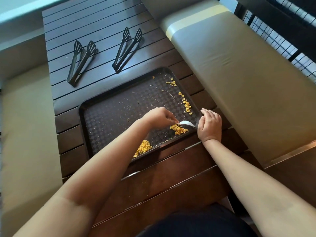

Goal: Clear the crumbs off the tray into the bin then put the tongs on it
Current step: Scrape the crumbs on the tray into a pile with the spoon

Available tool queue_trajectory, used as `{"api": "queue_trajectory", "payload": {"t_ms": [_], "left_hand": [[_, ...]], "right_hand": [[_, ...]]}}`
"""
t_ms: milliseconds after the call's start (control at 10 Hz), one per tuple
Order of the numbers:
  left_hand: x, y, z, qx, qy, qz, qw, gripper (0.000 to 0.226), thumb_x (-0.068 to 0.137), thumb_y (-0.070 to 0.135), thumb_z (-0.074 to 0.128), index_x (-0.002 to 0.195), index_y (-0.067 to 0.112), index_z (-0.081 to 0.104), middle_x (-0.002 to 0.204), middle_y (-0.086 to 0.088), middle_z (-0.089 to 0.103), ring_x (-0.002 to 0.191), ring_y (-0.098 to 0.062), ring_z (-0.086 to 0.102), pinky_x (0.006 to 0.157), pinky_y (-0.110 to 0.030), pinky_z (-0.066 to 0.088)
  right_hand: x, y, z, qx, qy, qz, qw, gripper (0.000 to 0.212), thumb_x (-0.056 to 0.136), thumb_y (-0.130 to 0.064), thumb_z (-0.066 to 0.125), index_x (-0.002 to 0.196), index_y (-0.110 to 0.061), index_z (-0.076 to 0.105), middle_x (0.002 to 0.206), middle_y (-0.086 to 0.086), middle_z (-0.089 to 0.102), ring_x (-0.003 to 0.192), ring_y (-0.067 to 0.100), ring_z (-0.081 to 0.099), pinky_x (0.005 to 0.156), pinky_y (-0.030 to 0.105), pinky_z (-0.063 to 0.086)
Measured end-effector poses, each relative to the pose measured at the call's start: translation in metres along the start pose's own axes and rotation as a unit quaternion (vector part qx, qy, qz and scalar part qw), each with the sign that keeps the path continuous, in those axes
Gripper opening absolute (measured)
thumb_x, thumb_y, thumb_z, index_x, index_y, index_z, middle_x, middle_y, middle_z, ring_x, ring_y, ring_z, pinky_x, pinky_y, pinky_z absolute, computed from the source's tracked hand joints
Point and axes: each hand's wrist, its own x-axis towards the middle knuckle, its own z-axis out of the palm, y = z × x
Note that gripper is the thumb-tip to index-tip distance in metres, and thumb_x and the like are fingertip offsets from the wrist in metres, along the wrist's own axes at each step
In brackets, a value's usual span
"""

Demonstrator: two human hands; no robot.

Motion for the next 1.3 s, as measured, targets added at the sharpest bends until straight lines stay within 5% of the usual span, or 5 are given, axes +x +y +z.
{"api": "queue_trajectory", "payload": {"t_ms": [300, 400, 600, 1100, 1300], "left_hand": [[-0.025, -0.034, -0.029, 0.061, -0.052, -0.026, 0.996, 0.018, 0.090, 0.029, 0.059, 0.102, 0.025, 0.072, 0.067, 0.015, 0.058, 0.050, 0.000, 0.041, 0.049, -0.017, 0.031], [-0.032, -0.053, -0.025, -0.148, 0.056, -0.071, 0.985, 0.021, 0.093, 0.026, 0.055, 0.107, 0.020, 0.070, 0.067, 0.008, 0.059, 0.049, -0.005, 0.036, 0.047, -0.017, 0.030], [-0.037, -0.067, -0.001, -0.264, 0.211, -0.154, 0.928, 0.025, 0.094, 0.023, 0.053, 0.113, 0.015, 0.069, 0.063, 0.010, 0.053, 0.045, -0.005, 0.033, 0.039, -0.012, 0.027], [-0.041, -0.032, 0.012, -0.180, 0.041, -0.068, 0.980, 0.019, 0.092, 0.029, 0.057, 0.105, 0.026, 0.071, 0.047, 0.015, 0.050, 0.043, -0.006, 0.028, 0.037, -0.014, 0.024], [-0.022, -0.024, 0.008, -0.188, 0.093, -0.067, 0.976, 0.022, 0.093, 0.024, 0.055, 0.109, 0.022, 0.070, 0.060, 0.011, 0.056, 0.045, -0.006, 0.033, 0.037, -0.013, 0.027]], "right_hand": [[-0.001, -0.001, 0.000, -0.002, 0.005, -0.004, 1.000, 0.047, 0.082, -0.021, 0.031, 0.103, -0.001, 0.067, 0.107, 0.014, 0.068, 0.100, 0.035, 0.060, 0.091, 0.044, 0.043], [-0.001, -0.001, -0.001, -0.002, 0.005, -0.005, 1.000, 0.047, 0.082, -0.021, 0.031, 0.103, -0.001, 0.067, 0.107, 0.014, 0.068, 0.100, 0.035, 0.060, 0.090, 0.044, 0.043], [-0.001, -0.001, -0.001, -0.003, 0.003, -0.003, 1.000, 0.047, 0.083, -0.022, 0.030, 0.104, -0.001, 0.067, 0.107, 0.014, 0.068, 0.100, 0.035, 0.060, 0.091, 0.044, 0.043], [-0.001, 0.000, 0.001, -0.010, 0.002, -0.009, 1.000, 0.048, 0.081, -0.022, 0.030, 0.104, 0.000, 0.066, 0.107, 0.015, 0.068, 0.099, 0.037, 0.059, 0.090, 0.042, 0.041], [-0.002, -0.001, -0.001, -0.015, -0.003, -0.010, 1.000, 0.048, 0.082, -0.022, 0.030, 0.105, 0.000, 0.066, 0.108, 0.016, 0.067, 0.100, 0.037, 0.059, 0.090, 0.044, 0.042]]}}
